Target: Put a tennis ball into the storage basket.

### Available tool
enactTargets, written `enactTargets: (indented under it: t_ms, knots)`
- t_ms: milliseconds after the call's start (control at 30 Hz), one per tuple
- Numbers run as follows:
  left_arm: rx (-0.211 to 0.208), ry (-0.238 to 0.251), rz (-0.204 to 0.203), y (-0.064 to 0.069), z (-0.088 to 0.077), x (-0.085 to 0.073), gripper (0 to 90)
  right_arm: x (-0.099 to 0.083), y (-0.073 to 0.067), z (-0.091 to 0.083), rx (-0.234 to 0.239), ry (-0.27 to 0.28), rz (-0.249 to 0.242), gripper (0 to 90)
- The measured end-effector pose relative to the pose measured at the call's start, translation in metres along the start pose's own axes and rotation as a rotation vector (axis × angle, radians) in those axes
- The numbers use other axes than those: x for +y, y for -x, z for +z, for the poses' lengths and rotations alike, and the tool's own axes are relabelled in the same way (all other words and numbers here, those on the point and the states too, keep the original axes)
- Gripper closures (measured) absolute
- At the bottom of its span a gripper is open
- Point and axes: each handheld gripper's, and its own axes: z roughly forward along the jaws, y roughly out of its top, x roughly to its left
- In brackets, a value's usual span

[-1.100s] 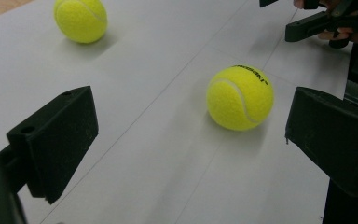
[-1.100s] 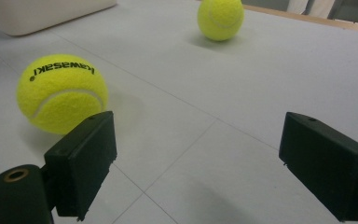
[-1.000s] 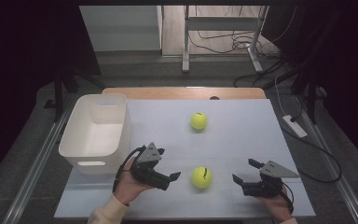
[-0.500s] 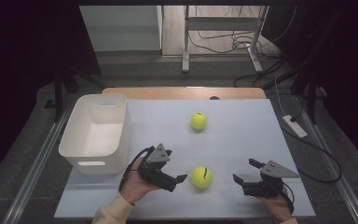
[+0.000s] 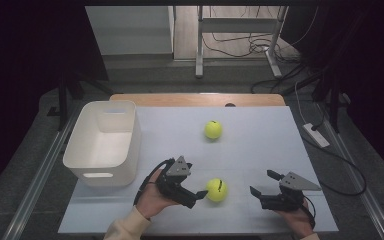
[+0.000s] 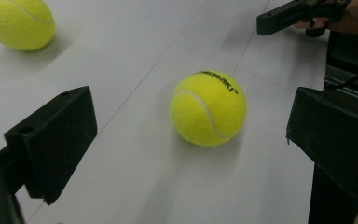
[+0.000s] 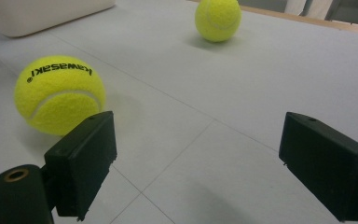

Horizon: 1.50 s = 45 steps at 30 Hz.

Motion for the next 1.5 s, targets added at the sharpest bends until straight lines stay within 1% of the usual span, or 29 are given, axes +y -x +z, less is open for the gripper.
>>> enactTargets:
  t_ms: [133, 333, 467, 500, 567, 667, 900, 1133, 1167, 1200, 1500]
  knots:
    - [-0.010, -0.007, -0.005, 0.001, 0.004, 0.001, 2.1, 0.000, 0.000, 0.000, 0.000, 0.000, 0.000, 11.3]
    - [-0.031, -0.037, 0.008, 0.003, 0.013, 0.003, 1.2, 0.000, 0.000, 0.000, 0.000, -0.001, -0.001, 11.3]
    - [-0.041, -0.047, -0.004, 0.003, 0.020, 0.003, 0.7, 0.001, 0.000, 0.001, -0.004, -0.001, -0.002, 11.3]
    - [-0.045, -0.051, -0.001, 0.003, 0.020, 0.003, 0.7, 0.001, 0.000, 0.001, -0.004, 0.001, -0.001, 11.3]
    - [-0.066, -0.047, -0.011, 0.003, 0.023, 0.004, 0.8, 0.001, 0.000, 0.001, -0.005, 0.001, -0.001, 11.2]
    - [-0.078, -0.051, -0.013, 0.002, 0.026, 0.004, 0.9, 0.001, 0.000, 0.000, -0.004, 0.002, 0.002, 11.3]
    - [-0.078, -0.065, -0.009, 0.003, 0.034, 0.005, 0.8, 0.001, -0.001, 0.000, -0.005, 0.004, 0.000, 11.3]
    - [-0.067, -0.092, 0.007, 0.005, 0.043, 0.006, 0.8, 0.001, -0.001, 0.000, -0.004, 0.003, -0.002, 11.3]
    - [-0.065, -0.106, 0.017, 0.005, 0.045, 0.006, 0.8, 0.001, -0.001, 0.000, -0.006, 0.003, -0.004, 11.3]
    - [-0.065, -0.106, 0.017, 0.005, 0.045, 0.006, 0.8, 0.001, -0.001, 0.000, -0.006, 0.003, -0.004, 11.3]
    - [-0.082, -0.115, 0.018, 0.006, 0.052, 0.007, 0.9, 0.000, 0.000, 0.000, -0.007, 0.001, -0.003, 11.4]
